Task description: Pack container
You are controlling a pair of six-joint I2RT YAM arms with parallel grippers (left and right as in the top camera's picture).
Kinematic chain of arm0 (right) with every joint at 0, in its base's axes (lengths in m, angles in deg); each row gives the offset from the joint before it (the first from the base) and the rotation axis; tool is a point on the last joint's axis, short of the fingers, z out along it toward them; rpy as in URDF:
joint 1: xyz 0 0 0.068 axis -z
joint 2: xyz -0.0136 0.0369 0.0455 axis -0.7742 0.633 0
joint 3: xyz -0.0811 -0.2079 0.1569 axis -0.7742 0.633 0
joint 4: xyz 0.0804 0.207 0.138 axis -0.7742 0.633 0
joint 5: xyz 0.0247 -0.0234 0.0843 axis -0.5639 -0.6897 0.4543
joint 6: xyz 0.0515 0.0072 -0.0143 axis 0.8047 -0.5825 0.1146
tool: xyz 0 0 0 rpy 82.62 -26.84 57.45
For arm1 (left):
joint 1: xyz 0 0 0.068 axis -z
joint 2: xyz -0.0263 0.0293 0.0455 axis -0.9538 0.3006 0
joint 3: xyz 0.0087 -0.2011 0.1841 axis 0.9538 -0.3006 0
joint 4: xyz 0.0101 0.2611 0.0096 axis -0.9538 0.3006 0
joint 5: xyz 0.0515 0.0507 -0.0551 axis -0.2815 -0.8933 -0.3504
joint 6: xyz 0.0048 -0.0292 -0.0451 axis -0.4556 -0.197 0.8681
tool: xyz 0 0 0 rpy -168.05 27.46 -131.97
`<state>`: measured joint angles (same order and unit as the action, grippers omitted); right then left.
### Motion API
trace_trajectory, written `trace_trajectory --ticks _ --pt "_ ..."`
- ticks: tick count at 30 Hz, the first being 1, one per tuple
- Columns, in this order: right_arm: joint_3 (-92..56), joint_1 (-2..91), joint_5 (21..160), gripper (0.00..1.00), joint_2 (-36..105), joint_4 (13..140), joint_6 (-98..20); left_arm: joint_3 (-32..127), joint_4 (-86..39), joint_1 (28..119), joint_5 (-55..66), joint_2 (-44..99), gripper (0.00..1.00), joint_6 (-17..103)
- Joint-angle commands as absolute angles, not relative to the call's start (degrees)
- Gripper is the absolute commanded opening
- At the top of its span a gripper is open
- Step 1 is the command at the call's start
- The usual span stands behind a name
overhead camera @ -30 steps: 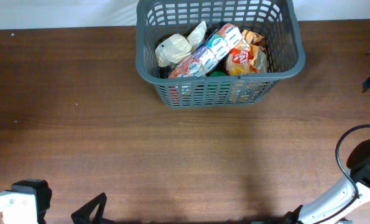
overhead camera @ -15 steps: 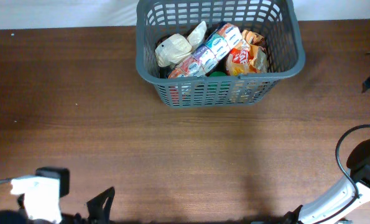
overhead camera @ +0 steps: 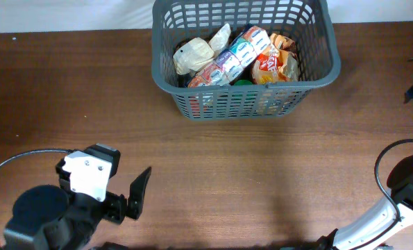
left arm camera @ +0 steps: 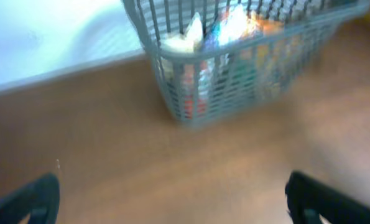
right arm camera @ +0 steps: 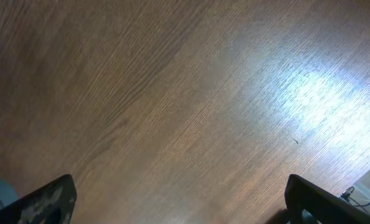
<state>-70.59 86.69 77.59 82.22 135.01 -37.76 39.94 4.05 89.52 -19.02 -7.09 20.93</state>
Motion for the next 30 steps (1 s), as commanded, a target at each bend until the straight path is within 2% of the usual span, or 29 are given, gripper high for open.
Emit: trace_trajectory --ticks 1,13,23,30 --pt "-70.3 86.8 77.5 0.99 82.0 135.0 -37.2 33.0 -1.8 86.3 -15.5 -13.3 0.99 15.7" --pt "-70.3 86.8 77.5 0.99 82.0 135.0 -37.2 6.3 -21.1 74.1 -13.8 -29.8 0.99 15.8" --pt "-70.3 86.8 77.5 0.99 82.0 135.0 -37.2 -9.8 -42.9 72.5 -13.8 -39.8 0.99 15.8" --pt "-70.3 86.8 77.5 0.99 82.0 135.0 -37.2 -16.0 -51.1 71.2 -13.8 -43.9 0.99 15.8"
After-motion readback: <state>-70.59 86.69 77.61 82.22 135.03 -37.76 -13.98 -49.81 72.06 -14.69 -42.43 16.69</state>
